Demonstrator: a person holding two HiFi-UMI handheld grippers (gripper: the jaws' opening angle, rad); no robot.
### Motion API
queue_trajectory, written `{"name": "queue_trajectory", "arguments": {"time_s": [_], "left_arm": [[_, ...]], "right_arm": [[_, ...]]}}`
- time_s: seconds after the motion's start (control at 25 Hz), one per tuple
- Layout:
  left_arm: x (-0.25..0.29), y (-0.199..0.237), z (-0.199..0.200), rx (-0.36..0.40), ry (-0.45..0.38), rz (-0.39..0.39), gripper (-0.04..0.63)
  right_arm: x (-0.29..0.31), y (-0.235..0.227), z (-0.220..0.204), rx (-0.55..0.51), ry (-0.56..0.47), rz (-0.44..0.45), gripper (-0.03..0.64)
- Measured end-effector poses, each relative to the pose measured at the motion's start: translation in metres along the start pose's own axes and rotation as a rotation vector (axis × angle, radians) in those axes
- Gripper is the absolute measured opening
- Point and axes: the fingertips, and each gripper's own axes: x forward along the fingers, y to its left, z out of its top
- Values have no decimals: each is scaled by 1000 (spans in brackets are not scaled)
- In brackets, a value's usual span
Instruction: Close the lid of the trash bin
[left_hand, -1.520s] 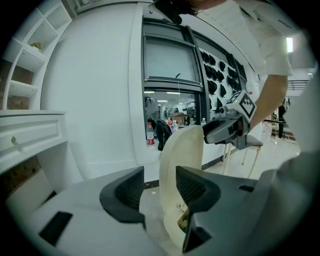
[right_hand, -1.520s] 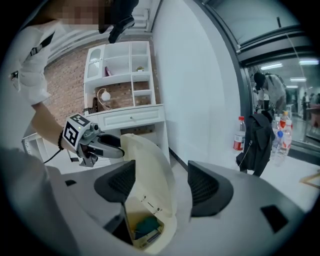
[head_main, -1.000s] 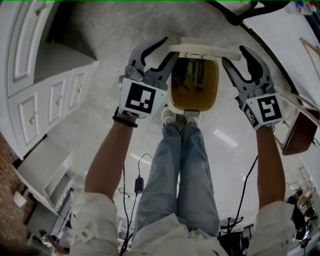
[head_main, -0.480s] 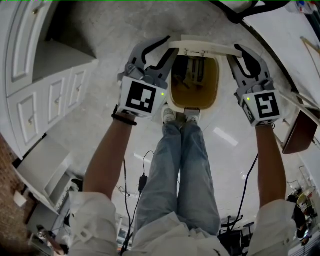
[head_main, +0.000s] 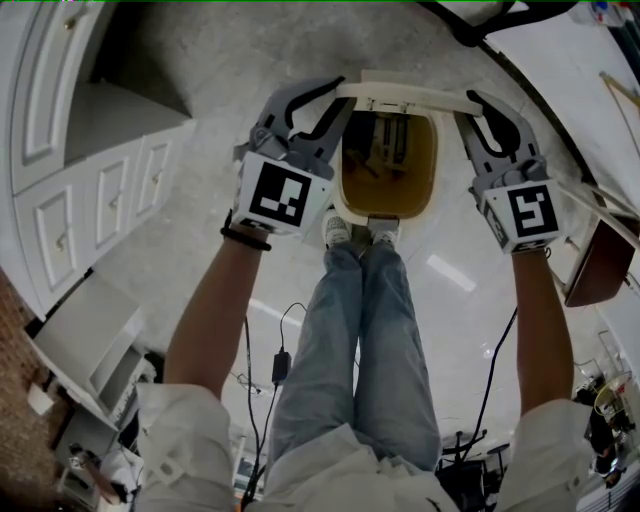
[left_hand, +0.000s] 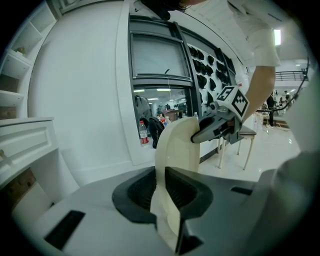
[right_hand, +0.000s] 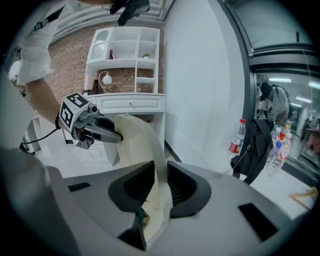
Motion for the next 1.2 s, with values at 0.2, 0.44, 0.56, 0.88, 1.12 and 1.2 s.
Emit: {"name": "queue_trajectory", "arguments": {"time_s": [0.2,0.44,0.56,0.88,1.12,1.2], "left_arm": [[-1,-1,0,-6,-3,-9,72],[-6,-7,-1,1,-4,-28,69],[-9,-11,-2,17,-2,-36,69],[-13,-18,-4,29,8,-60,67],[-17,-25,-7,39,14,-79,66],[-18,-27,-8,47,18,-83,66]], "right_arm": [[-1,1,-1,12,4,1,92],[-6,7,-4,-4,4,26,91],[-9,10,-6,-6,18,31,91],[-15,16,-14,-18,68,45,91],[-19,22,-15,-29,55,61,89],[-20,23,-15,-25,48,61,89]]}}
